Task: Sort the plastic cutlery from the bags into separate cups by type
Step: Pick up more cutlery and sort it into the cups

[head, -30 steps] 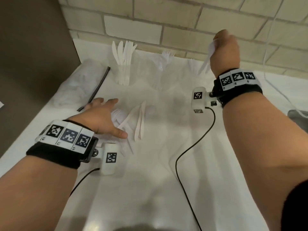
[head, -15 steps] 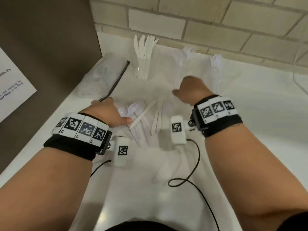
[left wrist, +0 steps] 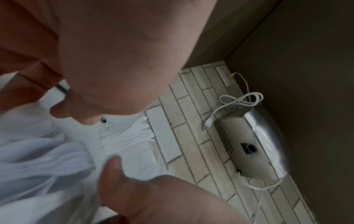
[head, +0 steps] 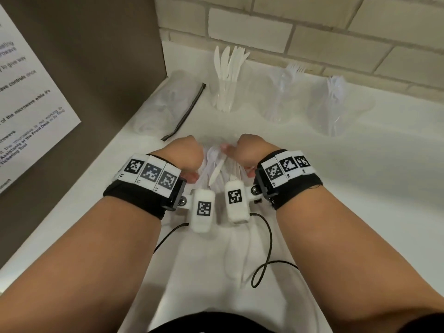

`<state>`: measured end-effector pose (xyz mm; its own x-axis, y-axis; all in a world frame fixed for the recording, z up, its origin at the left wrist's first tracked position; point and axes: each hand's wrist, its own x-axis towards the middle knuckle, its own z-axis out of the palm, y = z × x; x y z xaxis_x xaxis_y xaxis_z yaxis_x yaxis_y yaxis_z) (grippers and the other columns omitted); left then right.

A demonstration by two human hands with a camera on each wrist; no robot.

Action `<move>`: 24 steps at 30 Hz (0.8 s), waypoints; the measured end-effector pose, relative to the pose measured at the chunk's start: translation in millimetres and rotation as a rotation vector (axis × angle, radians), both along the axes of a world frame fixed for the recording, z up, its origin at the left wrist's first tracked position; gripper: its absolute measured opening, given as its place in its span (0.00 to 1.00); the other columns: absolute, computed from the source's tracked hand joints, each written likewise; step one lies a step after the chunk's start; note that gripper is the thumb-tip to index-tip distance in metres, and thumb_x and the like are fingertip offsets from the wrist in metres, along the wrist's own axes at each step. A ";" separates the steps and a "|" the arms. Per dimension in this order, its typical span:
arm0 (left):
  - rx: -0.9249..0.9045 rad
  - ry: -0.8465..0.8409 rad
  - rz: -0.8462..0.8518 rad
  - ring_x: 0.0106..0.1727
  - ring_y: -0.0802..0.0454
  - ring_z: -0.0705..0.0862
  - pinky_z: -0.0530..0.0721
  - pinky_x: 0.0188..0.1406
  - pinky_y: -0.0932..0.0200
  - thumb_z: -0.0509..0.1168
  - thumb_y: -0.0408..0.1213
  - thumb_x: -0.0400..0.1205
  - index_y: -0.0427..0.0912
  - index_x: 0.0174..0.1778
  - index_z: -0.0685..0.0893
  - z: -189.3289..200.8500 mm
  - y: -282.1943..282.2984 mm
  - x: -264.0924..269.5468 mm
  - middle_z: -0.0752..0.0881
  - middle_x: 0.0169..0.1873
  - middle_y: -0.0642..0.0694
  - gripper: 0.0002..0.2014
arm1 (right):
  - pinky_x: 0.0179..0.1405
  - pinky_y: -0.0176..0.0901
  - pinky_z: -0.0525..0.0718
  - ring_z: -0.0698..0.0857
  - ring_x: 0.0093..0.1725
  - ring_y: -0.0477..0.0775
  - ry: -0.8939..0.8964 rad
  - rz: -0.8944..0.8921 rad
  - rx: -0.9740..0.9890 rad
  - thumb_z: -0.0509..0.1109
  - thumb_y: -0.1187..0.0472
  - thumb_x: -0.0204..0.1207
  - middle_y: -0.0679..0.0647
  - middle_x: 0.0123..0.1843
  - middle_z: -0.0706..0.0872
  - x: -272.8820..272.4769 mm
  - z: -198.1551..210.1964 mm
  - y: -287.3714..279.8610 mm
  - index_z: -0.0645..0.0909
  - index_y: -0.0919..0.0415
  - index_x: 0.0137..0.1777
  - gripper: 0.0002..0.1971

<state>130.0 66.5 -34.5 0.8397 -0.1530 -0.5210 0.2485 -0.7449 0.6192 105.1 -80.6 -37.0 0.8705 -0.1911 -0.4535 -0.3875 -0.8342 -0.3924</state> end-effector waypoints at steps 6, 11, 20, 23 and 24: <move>-0.244 0.064 -0.001 0.40 0.41 0.88 0.91 0.42 0.46 0.51 0.37 0.88 0.33 0.67 0.75 -1.4 -5.9 -4.8 0.85 0.42 0.36 0.16 | 0.43 0.42 0.84 0.86 0.46 0.53 0.071 0.131 -0.094 0.80 0.37 0.61 0.53 0.46 0.86 4.3 1.4 16.9 0.80 0.64 0.54 0.33; -0.316 0.106 -0.050 0.53 0.35 0.89 0.89 0.50 0.45 0.52 0.34 0.88 0.32 0.53 0.78 -3.8 -1.7 -8.5 0.86 0.54 0.29 0.11 | 0.44 0.45 0.84 0.83 0.43 0.53 0.085 0.190 -0.176 0.83 0.48 0.61 0.52 0.44 0.81 5.2 -2.4 27.7 0.74 0.66 0.62 0.35; -0.376 0.226 -0.077 0.50 0.44 0.84 0.80 0.41 0.57 0.49 0.34 0.90 0.34 0.68 0.73 -2.7 4.1 -6.1 0.82 0.40 0.41 0.14 | 0.41 0.47 0.82 0.83 0.54 0.60 0.036 0.163 -0.142 0.77 0.64 0.66 0.59 0.57 0.80 -4.3 -9.0 23.9 0.61 0.63 0.74 0.39; -0.359 0.235 -0.089 0.50 0.45 0.84 0.78 0.38 0.57 0.50 0.33 0.89 0.37 0.65 0.74 -1.0 6.3 -6.8 0.85 0.48 0.39 0.12 | 0.39 0.46 0.80 0.82 0.50 0.60 -0.028 0.148 -0.100 0.77 0.65 0.64 0.58 0.52 0.80 -7.2 -10.0 21.5 0.61 0.61 0.73 0.39; -0.356 0.237 -0.089 0.49 0.45 0.84 0.77 0.37 0.57 0.51 0.33 0.89 0.37 0.64 0.74 -1.9 7.5 -5.8 0.86 0.51 0.38 0.12 | 0.38 0.45 0.78 0.82 0.49 0.59 -0.045 0.148 -0.099 0.77 0.65 0.65 0.57 0.50 0.79 -7.7 -10.1 20.5 0.61 0.61 0.72 0.38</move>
<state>124.2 74.0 -36.4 0.6787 -0.4246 -0.5992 0.3591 -0.5199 0.7751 97.4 -60.1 -47.2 0.9113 -0.1015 -0.3989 -0.2419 -0.9162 -0.3195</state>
